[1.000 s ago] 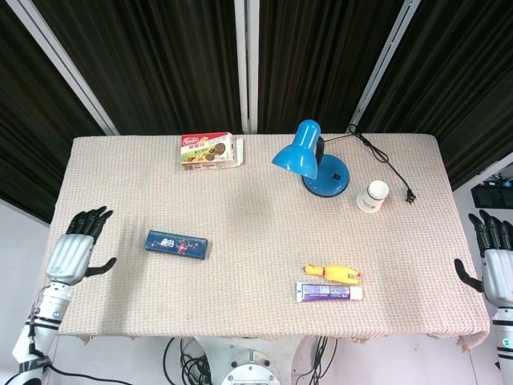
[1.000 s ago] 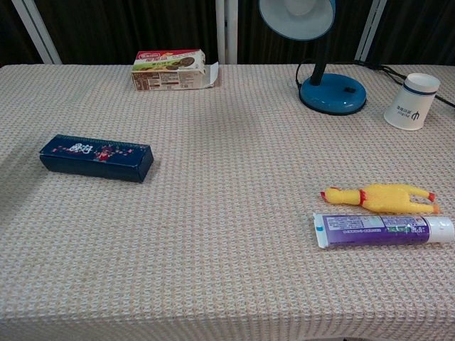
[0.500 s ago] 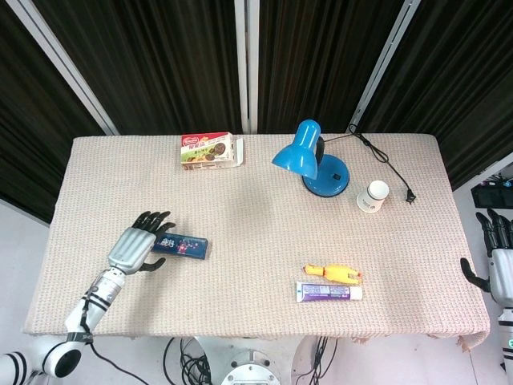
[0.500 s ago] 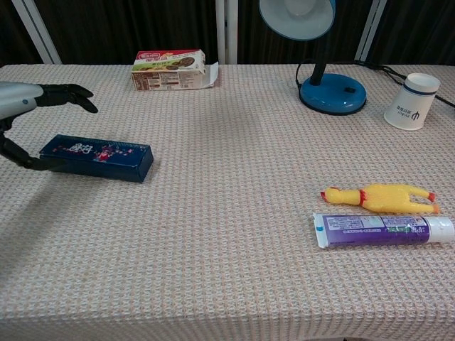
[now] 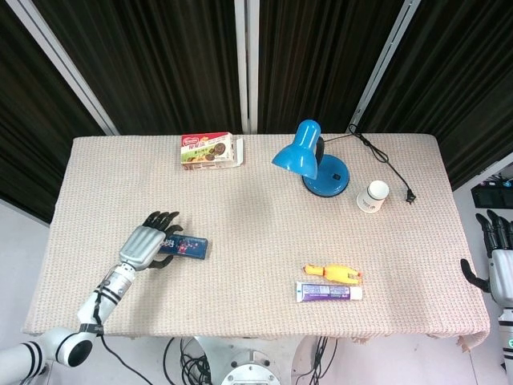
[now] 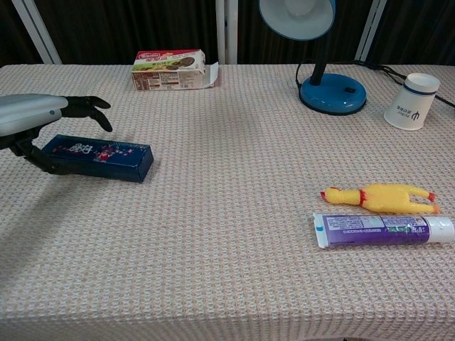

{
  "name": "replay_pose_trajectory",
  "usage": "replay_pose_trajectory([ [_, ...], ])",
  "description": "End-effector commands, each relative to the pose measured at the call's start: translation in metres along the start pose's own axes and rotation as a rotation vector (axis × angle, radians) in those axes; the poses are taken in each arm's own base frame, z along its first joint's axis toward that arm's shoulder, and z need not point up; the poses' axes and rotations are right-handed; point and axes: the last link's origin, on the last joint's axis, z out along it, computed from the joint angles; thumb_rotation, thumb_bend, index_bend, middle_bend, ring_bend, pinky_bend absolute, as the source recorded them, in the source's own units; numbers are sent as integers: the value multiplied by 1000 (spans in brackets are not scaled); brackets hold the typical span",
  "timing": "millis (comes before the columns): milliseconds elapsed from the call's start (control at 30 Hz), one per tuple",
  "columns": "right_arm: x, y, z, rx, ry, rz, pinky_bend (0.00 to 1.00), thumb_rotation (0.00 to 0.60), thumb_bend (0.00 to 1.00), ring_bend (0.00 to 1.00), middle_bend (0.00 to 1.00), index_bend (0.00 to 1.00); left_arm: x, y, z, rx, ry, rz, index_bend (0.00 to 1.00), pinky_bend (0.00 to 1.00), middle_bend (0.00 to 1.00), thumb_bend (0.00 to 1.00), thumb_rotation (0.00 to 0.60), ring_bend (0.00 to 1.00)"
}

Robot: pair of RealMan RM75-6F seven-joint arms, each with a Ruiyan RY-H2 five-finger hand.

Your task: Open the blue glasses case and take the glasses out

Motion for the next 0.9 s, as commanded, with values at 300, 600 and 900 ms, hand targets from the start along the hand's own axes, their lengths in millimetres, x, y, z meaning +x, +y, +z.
replay_pose_trajectory([
  [300,-3,1,0,-2,-12,-4,0,600,273,0,0,0,-1,1,3,-2,-4,-5,284,0,6,363,600,0],
  [600,-5,0,0,-4,-15,-7,0,600,273,0,0,0,-2,-1,4,4,-11,-19,316,0,7,362,600,0],
  [900,-7,-1,1,-2,-24,-9,0,600,272,0,0,0,0,0,3,9,-23,-51,393,0,22,411,600,0],
])
